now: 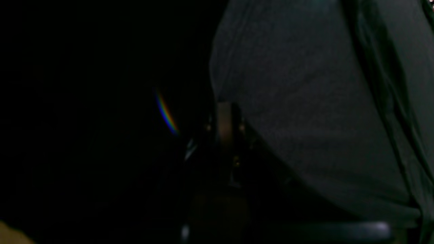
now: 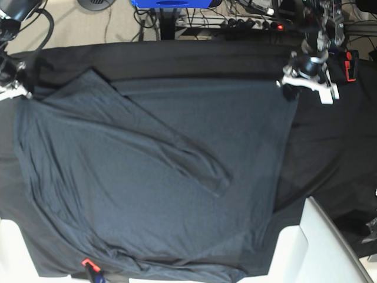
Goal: Fold the T-shirt properly
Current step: 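Grasp the shirt edge with both grippers and pull it taut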
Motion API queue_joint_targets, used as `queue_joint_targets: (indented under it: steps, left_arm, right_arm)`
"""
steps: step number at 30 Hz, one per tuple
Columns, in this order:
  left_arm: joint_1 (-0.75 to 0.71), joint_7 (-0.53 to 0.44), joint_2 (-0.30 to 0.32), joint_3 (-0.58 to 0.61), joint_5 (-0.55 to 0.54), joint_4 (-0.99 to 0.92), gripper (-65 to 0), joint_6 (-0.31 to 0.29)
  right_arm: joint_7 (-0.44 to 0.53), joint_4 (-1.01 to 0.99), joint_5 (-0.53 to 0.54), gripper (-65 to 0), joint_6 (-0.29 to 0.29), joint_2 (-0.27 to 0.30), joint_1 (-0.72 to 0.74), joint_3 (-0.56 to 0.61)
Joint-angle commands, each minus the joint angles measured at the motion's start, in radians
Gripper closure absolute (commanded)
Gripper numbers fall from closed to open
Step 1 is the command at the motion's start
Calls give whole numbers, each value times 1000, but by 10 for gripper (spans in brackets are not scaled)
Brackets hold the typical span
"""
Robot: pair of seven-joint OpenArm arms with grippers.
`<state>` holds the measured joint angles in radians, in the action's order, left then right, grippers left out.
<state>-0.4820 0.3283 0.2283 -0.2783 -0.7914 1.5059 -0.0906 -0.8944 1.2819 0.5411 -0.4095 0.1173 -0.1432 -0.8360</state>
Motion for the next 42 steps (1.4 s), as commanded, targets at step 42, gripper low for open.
queue_joint_targets:
  steps: [42]
  left_arm:
    - [415,323,-30,-77,-181,-222,0,94]
  right_arm:
    - [-65,-428,6,0,556,229,445,330]
